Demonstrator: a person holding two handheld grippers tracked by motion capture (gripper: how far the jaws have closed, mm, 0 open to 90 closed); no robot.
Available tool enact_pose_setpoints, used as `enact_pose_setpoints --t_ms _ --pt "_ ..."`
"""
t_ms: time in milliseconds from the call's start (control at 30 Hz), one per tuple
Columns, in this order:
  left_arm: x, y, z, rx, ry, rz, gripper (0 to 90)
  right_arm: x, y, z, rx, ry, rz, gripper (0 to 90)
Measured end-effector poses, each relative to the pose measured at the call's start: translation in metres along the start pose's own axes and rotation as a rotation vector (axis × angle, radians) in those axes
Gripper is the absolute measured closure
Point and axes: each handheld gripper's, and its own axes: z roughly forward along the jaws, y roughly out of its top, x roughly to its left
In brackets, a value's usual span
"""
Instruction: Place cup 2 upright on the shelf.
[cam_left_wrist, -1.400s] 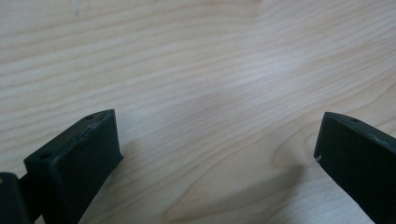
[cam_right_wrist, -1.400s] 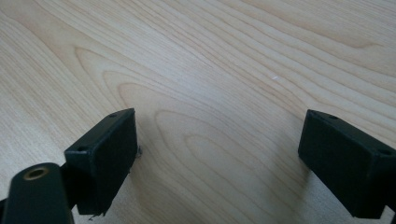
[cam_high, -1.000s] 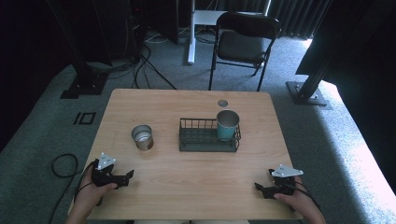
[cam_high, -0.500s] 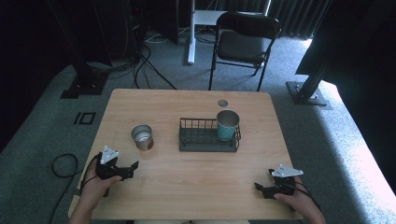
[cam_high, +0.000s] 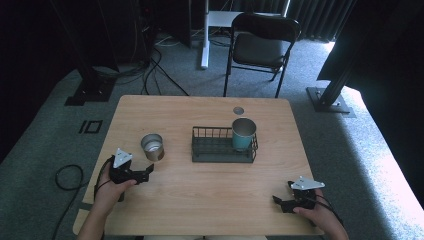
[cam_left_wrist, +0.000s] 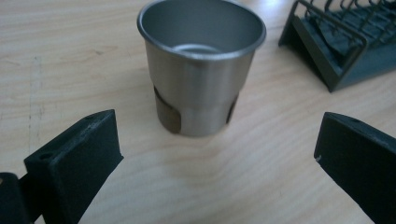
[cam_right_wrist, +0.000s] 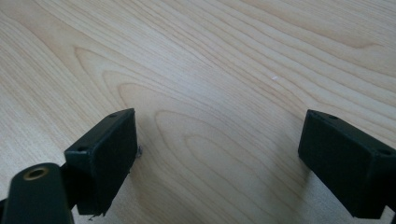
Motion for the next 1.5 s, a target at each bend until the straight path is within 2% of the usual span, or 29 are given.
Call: enact_pose_setpoints --t_ms 267,733,900,1167,1500 --pt "0.000 0.011 0.011 -0.023 -0.002 0.000 0.9 0.000 0.000 0.000 0.000 0.000 0.000 11.3" --pt "0.005 0.025 0.031 -0.065 0.029 -0.015 1.0 0.000 0.000 0.000 0.000 0.000 0.000 11.3" --pt "0.004 0.031 0.039 -0.068 0.037 0.008 0.9 0.000 0.000 0.000 0.000 0.000 0.001 11.3" --pt "0.004 0.033 0.050 -0.068 0.049 0.007 1.0 0.000 0.000 0.000 0.000 0.000 0.001 11.3" --pt "0.001 0.036 0.059 -0.076 0.057 0.024 0.9 0.000 0.000 0.000 0.000 0.000 0.001 11.3"
